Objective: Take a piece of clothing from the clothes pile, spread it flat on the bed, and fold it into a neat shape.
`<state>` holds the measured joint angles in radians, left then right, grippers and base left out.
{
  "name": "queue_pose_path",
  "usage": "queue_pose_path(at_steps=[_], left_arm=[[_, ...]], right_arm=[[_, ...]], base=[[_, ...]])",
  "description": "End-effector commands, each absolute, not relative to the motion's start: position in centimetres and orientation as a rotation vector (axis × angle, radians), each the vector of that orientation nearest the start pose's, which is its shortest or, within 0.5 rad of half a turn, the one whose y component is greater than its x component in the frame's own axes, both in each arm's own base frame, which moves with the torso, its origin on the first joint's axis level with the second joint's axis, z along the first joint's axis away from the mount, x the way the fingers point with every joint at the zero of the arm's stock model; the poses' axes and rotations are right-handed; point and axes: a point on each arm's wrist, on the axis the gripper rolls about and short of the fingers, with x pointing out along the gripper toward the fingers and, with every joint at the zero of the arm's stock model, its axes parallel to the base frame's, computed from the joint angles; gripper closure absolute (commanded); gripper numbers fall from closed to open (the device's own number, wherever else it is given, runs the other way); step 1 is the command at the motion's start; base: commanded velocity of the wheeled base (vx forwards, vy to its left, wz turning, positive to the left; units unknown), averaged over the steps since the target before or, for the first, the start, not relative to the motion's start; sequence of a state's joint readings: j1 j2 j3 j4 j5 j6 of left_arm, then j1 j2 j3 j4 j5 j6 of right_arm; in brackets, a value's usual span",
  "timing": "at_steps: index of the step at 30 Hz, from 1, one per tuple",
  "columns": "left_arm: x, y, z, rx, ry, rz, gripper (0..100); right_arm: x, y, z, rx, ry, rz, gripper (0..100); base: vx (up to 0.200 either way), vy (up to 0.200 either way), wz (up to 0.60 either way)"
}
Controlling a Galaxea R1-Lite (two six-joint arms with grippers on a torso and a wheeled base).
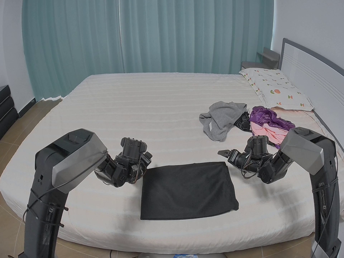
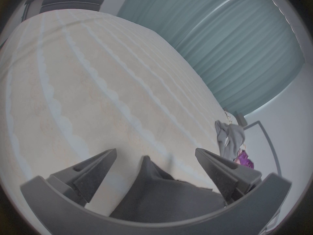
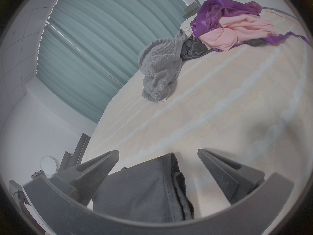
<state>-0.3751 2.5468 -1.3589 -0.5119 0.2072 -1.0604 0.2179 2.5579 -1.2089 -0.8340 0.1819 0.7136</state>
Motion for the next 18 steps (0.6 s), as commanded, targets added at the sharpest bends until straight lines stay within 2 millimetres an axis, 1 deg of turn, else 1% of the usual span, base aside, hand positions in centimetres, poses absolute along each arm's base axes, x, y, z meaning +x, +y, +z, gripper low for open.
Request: queue_pose_path(at_steps=[1,3,4,5,6,7,8,10,11,15,17,18], left_arm=[[42.4,-14.1,1.2,-0.903,0.616,0.207,0],[40.8,-13.4,2.3,-0.947,0.655,0.191,0],[40.5,-13.2,2.4,-0.952,0.661,0.190,0],[39.1,-12.8,2.9,-0.974,0.699,0.180,0],[38.3,-12.4,3.0,-0.981,0.716,0.179,0],[38.0,-12.3,3.1,-0.983,0.719,0.175,0],[36.9,-11.8,3.1,-0.983,0.733,0.180,0],[35.5,-11.5,2.9,-0.981,0.739,0.182,0],[34.6,-11.2,2.7,-0.980,0.741,0.184,0],[32.3,-10.7,2.0,-0.981,0.745,0.178,0],[31.8,-10.6,1.8,-0.987,0.746,0.179,0],[31.0,-10.4,1.5,-1.001,0.743,0.180,0]], right_arm=[[42.0,9.9,-0.2,0.680,0.622,0.208,0],[40.4,9.9,0.4,0.673,0.652,0.212,0],[40.1,9.9,0.5,0.672,0.656,0.212,0],[38.6,10.1,0.6,0.667,0.692,0.225,0],[37.5,10.0,0.6,0.665,0.722,0.228,0],[37.0,10.0,0.5,0.665,0.736,0.228,0],[35.4,10.0,0.3,0.660,0.783,0.237,0],[33.3,10.1,-0.1,0.648,0.847,0.239,0],[32.1,10.1,-0.7,0.635,0.888,0.232,0],[29.3,9.8,-1.8,0.597,0.940,0.239,0],[28.8,9.7,-2.0,0.594,0.947,0.240,0],[27.9,9.8,-2.3,0.580,0.958,0.250,0]], base=[[0.000,0.000,0.00],[0.000,0.000,0.00],[0.000,0.000,0.00],[0.000,0.000,0.00],[0.000,0.000,0.00],[0.000,0.000,0.00],[0.000,0.000,0.00],[0.000,0.000,0.00],[0.000,0.000,0.00],[0.000,0.000,0.00],[0.000,0.000,0.00],[0.000,0.000,0.00]])
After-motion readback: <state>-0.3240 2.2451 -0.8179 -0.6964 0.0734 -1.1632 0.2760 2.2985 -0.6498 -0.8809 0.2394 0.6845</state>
